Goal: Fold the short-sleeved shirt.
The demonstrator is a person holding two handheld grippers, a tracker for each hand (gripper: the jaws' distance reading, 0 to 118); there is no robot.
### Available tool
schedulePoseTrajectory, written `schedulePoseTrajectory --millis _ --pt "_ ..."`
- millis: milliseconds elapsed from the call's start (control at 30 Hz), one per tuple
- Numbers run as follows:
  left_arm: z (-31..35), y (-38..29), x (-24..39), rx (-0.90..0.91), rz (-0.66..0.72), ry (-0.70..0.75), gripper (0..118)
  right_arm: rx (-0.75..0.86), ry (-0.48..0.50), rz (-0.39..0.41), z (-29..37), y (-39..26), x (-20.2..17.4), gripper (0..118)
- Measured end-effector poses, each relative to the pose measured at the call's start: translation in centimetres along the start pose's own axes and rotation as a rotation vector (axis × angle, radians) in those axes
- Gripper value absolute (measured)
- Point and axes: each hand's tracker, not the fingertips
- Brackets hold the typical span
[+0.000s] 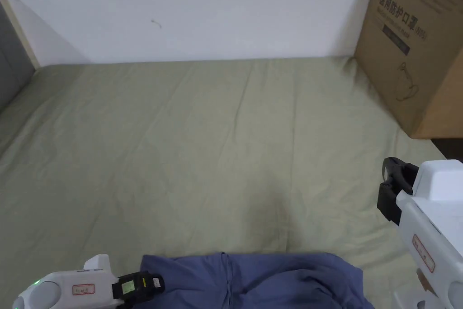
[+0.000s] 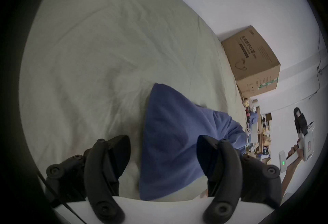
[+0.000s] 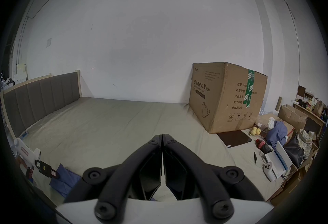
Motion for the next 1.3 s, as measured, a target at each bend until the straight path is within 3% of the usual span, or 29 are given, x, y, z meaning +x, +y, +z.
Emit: schedulePoseTrajectory --millis 67,133,233,367,633,933,1067,1300 --pt "-0.7 0.0 0.7 0.003 -0.049 0.051 65 -0.001 -0.001 0.003 0.0 -0.1 0.0 0" --pt "-0.8 0.0 1.0 0.007 -0.078 0.074 39 0.000 -0.002 0.002 0.0 -0.1 0.0 0" --pt "-0.8 -0.3 1.2 0.008 -0.112 0.074 16 -0.001 0.002 0.000 -0.1 0.0 0.1 0" --pt "0.0 -1.4 3.4 0.062 -0.237 0.131 11 0.005 0.005 -0.002 0.1 0.2 0.1 0" --pt "5.7 -1.1 4.6 0.112 -0.267 0.169 9 0.038 0.022 -0.008 0.8 1.1 -0.3 0" --pt "14.7 -0.7 3.3 0.164 -0.226 0.368 9 0.067 0.064 -0.020 1.5 1.5 -0.5 0" --pt "15.2 -1.0 6.8 0.148 -0.247 0.358 9 0.071 0.069 -0.028 1.5 1.4 -0.2 0" --pt "10.3 -1.0 16.8 0.067 -0.385 0.186 9 0.076 0.066 -0.056 2.0 1.1 0.8 0"
